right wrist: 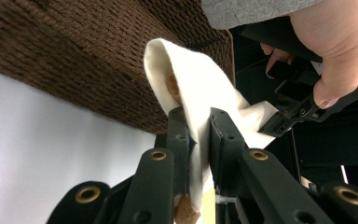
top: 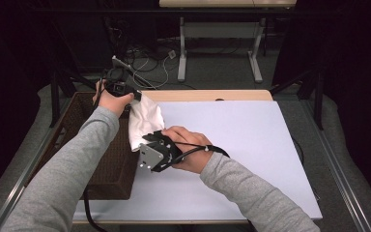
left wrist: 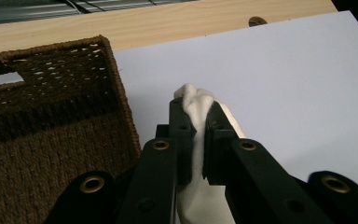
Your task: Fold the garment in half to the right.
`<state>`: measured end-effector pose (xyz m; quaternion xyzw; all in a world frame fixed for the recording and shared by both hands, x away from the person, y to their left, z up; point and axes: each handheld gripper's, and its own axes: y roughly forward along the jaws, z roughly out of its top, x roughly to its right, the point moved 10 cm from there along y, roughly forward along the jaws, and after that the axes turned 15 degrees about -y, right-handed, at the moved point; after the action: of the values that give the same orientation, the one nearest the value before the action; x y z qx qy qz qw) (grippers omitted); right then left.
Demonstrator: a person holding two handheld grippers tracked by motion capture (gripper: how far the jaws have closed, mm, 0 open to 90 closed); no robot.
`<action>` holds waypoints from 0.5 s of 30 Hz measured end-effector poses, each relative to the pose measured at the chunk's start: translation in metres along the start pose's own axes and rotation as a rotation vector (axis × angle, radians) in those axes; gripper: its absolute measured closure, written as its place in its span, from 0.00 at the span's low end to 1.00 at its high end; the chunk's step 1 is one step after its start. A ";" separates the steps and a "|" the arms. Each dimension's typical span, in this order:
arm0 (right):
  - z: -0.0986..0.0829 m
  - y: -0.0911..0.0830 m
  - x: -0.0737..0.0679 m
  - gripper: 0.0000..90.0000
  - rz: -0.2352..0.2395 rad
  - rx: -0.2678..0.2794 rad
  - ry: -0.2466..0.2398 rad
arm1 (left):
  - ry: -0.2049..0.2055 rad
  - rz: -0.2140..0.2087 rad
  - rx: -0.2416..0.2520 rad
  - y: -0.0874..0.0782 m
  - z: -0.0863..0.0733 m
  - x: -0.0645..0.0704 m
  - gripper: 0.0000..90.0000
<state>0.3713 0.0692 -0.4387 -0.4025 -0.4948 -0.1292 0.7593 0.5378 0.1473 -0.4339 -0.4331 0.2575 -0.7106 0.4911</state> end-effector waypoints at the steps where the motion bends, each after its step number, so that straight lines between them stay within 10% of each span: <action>1: 0.001 0.002 0.001 0.89 0.003 0.004 -0.010 | 0.004 0.001 -0.001 0.000 0.000 -0.002 0.94; 15: 0.024 0.023 0.006 0.89 0.013 -0.014 -0.013 | 0.011 -0.032 -0.010 -0.001 0.005 -0.021 0.94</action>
<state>0.3723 0.1032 -0.4400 -0.4119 -0.4963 -0.1251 0.7539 0.5448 0.1673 -0.4379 -0.4358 0.2567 -0.7193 0.4762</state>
